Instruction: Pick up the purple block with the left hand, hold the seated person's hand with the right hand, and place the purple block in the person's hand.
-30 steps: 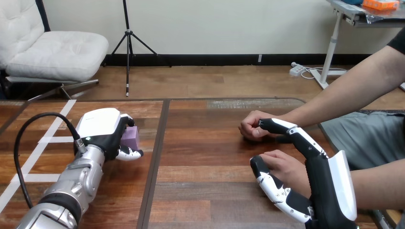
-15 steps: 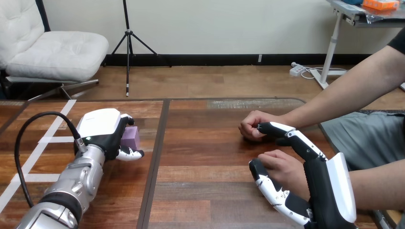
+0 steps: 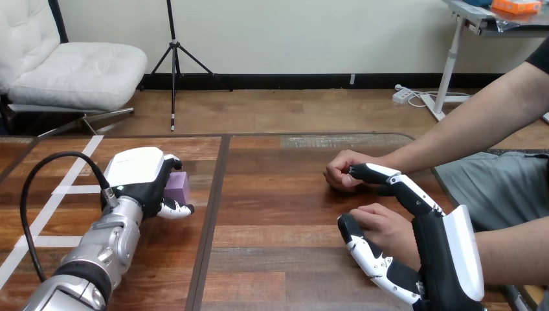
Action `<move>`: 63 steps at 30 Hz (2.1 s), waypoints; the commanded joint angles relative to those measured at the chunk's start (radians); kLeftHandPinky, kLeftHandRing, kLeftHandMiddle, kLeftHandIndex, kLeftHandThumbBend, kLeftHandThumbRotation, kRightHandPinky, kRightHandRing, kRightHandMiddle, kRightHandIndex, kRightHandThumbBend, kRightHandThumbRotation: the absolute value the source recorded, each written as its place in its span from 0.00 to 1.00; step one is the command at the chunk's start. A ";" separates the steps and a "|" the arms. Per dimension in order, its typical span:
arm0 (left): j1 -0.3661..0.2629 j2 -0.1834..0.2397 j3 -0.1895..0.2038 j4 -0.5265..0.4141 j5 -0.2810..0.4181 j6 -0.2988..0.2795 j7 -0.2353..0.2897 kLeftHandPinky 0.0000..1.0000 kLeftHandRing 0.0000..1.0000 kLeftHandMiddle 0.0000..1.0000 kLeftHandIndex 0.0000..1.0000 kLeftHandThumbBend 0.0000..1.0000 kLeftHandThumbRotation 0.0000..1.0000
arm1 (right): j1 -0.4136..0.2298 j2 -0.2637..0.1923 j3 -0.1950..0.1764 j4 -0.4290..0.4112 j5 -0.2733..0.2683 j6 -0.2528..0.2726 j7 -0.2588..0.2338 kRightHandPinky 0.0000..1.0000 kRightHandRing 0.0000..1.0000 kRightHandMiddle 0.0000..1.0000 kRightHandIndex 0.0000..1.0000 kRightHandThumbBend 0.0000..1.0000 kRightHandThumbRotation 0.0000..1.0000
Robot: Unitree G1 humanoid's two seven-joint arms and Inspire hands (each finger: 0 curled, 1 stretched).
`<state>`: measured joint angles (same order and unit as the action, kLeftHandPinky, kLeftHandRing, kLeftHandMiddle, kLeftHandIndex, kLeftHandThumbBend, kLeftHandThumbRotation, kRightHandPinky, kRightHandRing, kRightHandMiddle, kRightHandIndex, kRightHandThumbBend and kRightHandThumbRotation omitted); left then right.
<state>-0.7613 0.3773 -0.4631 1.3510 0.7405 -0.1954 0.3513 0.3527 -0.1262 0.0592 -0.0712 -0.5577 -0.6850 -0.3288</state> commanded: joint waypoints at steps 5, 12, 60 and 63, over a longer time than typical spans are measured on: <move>-0.067 -0.007 -0.011 0.007 0.005 0.003 0.031 0.70 0.78 0.82 0.82 0.58 0.28 | -0.017 -0.005 -0.012 -0.054 -0.007 0.009 -0.006 0.69 0.74 0.74 0.72 0.44 0.45; -0.065 -0.007 -0.004 0.005 -0.002 -0.006 0.048 0.72 0.79 0.83 0.83 0.58 0.30 | -0.017 -0.009 -0.010 -0.049 0.003 -0.002 -0.003 0.69 0.74 0.74 0.72 0.44 0.46; -0.102 0.001 0.017 -0.009 -0.040 -0.057 0.024 0.76 0.84 0.87 0.85 0.77 0.32 | -0.034 0.000 -0.008 -0.027 -0.002 0.000 -0.017 0.67 0.73 0.73 0.72 0.44 0.43; -0.108 0.001 0.009 -0.008 -0.032 -0.051 0.014 0.76 0.85 0.87 0.86 0.77 0.33 | -0.033 0.000 -0.009 -0.029 -0.003 0.002 -0.016 0.67 0.73 0.73 0.72 0.44 0.43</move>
<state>-0.7656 0.3751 -0.4520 1.3577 0.7102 -0.2572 0.3724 0.3662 -0.1255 0.0595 -0.0754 -0.5622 -0.6802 -0.3301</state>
